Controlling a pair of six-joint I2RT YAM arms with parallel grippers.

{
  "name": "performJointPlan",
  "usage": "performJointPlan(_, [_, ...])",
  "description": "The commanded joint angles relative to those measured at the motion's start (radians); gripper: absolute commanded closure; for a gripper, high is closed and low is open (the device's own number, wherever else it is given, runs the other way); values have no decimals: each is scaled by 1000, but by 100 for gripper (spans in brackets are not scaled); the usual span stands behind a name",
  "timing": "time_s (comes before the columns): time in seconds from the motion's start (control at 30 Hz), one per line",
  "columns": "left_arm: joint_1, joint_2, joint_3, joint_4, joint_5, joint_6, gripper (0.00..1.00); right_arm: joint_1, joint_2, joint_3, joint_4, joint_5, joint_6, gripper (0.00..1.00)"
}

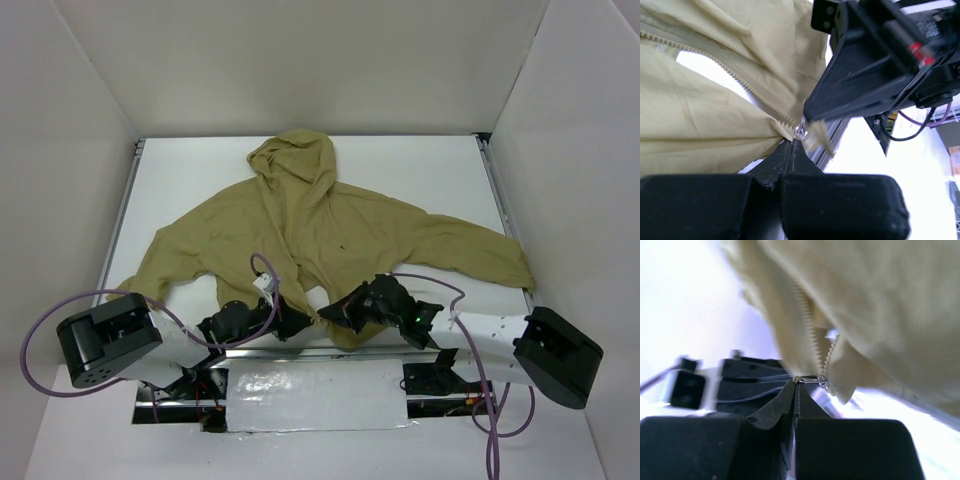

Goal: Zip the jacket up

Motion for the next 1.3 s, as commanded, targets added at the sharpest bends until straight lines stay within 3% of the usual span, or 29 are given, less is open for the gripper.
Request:
performJointPlan(0.0, [-12, 5, -46, 79, -20, 44, 100, -9, -54, -17, 134, 87, 101, 100])
performJointPlan(0.1, [-15, 31, -44, 92, -14, 45, 100, -30, -36, -28, 213, 121, 121, 100])
performJointPlan(0.3, [-25, 92, -49, 173, 2, 39, 100, -59, 129, -17, 416, 28, 164, 100])
performJointPlan(0.5, [-45, 60, -49, 149, 35, 56, 100, -70, 212, -40, 451, 40, 175, 100])
performJointPlan(0.7, [-73, 25, -58, 123, 20, 73, 100, -113, 150, 14, 206, 100, 115, 100])
performJointPlan(0.9, [-111, 31, -75, 115, 18, 84, 100, -168, 186, 41, 237, 68, 90, 100])
performJointPlan(1.03, [-122, 22, -80, 112, 5, 79, 100, -184, 196, 142, 169, 77, 24, 100])
performJointPlan(1.27, [-134, -43, -86, 11, -41, 73, 100, -291, 375, 420, 34, -4, -184, 100])
